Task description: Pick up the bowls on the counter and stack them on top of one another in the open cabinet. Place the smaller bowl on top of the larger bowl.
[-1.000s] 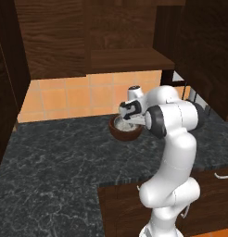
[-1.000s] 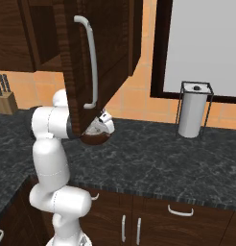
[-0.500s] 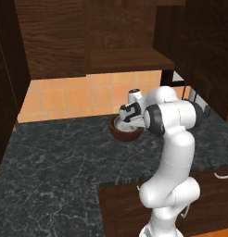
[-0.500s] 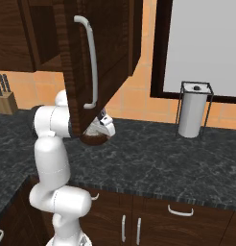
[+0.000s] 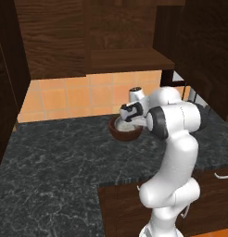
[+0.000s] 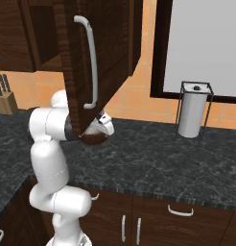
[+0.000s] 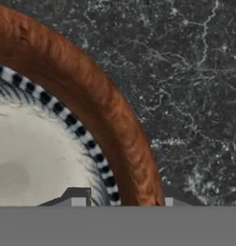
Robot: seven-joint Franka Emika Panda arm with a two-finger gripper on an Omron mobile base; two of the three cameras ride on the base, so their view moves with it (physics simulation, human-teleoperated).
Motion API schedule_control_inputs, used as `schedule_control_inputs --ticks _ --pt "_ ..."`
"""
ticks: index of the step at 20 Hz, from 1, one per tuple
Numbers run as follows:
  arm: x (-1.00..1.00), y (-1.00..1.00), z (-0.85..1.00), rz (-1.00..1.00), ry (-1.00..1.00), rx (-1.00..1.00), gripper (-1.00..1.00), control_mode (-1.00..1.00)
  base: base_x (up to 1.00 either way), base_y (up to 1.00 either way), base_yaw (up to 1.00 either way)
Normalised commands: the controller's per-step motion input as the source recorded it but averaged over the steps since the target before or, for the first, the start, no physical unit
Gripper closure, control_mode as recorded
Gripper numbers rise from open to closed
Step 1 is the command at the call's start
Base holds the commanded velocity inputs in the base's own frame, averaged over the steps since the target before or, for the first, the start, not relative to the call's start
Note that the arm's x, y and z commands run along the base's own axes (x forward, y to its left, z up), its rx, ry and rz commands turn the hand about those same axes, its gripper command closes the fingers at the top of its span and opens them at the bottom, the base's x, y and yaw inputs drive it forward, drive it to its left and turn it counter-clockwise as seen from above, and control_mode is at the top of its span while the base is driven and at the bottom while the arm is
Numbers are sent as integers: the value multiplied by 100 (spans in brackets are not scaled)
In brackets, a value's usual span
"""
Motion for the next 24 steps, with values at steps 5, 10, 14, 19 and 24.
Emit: schedule_control_inputs --ticks 5,10,14,19,24 --pt "-91 0 66 0 -32 4 100 -100 0 0 0" --pt "-88 0 90 1 -30 4 100 -100 0 0 0" --pt "-95 0 100 4 -26 0 100 -100 0 0 0" --pt "-80 0 100 5 -28 0 100 -100 0 0 0" --pt "-46 6 100 9 -27 -1 100 -100 0 0 0"
